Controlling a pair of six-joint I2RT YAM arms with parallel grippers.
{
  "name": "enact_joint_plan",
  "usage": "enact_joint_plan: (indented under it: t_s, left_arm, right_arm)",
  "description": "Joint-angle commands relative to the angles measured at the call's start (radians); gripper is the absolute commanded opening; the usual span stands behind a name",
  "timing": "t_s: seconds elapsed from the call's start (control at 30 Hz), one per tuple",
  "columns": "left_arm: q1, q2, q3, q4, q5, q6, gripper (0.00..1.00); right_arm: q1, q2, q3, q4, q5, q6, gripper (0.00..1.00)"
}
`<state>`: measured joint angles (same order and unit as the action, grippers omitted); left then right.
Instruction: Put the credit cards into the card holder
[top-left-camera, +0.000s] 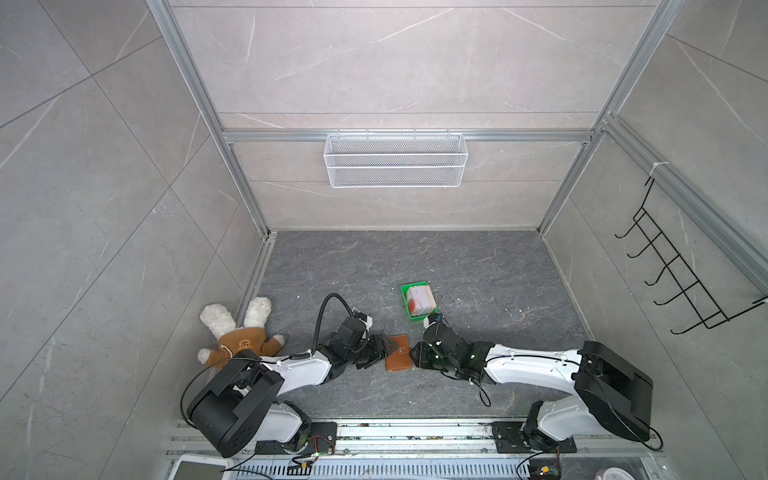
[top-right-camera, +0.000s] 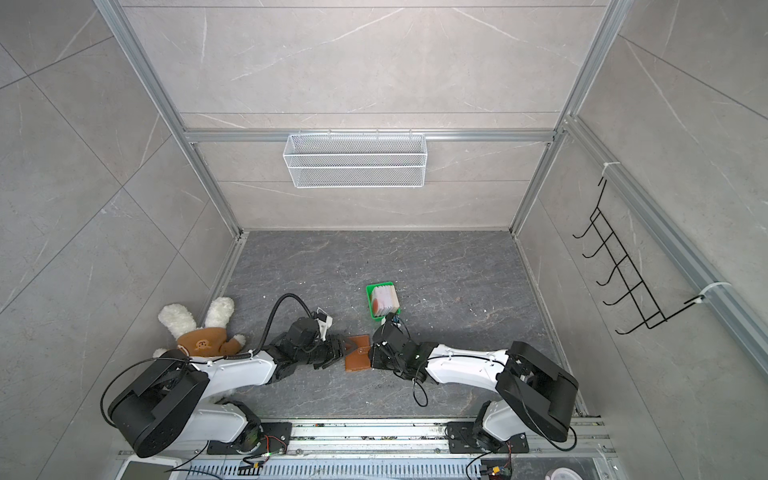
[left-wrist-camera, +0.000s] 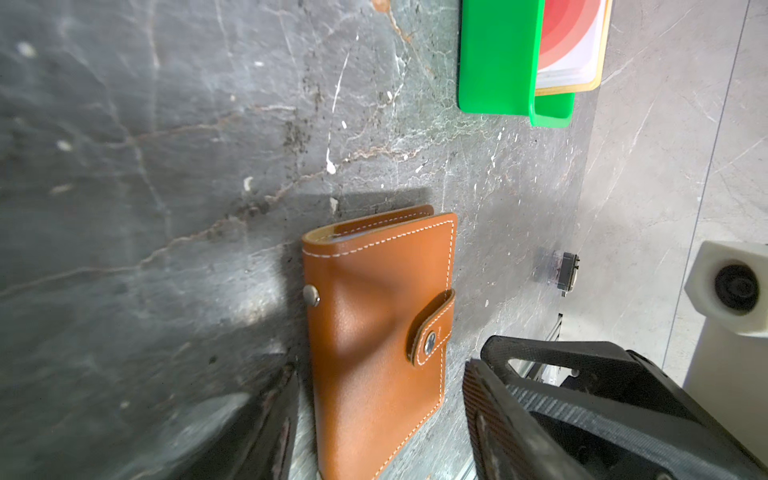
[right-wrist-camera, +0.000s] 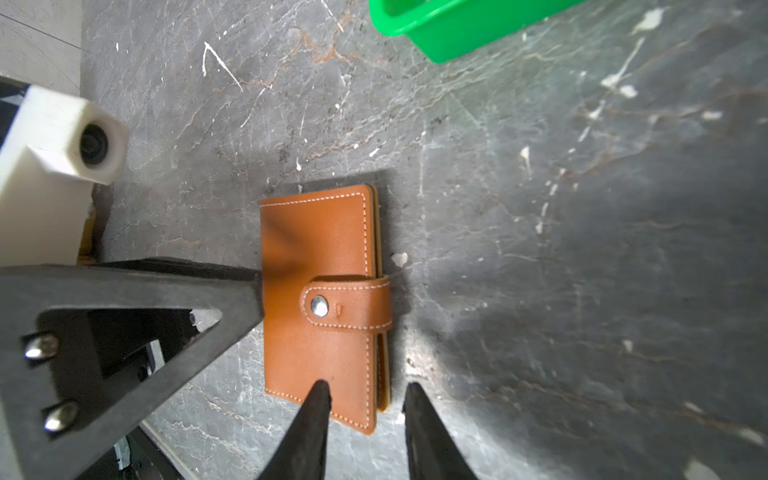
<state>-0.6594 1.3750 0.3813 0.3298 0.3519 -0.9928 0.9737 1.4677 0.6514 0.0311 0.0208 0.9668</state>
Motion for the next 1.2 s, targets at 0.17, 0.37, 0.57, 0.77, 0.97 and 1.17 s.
enact_joint_plan:
  t_s: [0.17,0.37,0.57,0.77,0.97,1.17]
  left_arm:
    - [-0.005,0.007,-0.004,0.015,0.016,-0.015,0.64]
    - [-0.012,0.019,0.002,0.026,0.013,-0.023,0.64]
    - [-0.048,0.053,0.03,0.037,-0.001,-0.027,0.63]
    - [-0.052,0.022,0.017,0.026,-0.036,-0.045,0.61]
    - [-0.019,-0.031,-0.035,0.047,-0.031,-0.085,0.61]
    - [-0.017,-0.054,-0.031,0.024,-0.031,-0.075,0.61]
  right_arm:
    - [-0.002,0.043,0.009,0.037,-0.022,-0.005,0.33]
    - [-0.001,0.051,0.002,0.041,-0.028,-0.002,0.32]
    - [-0.003,0.022,-0.022,0.025,0.017,0.016,0.31]
    - [-0.003,-0.065,-0.035,-0.032,0.057,-0.016,0.3]
    - [-0.003,-0.118,-0.039,-0.032,0.044,-0.066,0.3]
    - [-0.003,-0.087,-0.008,-0.038,0.033,-0.077,0.3]
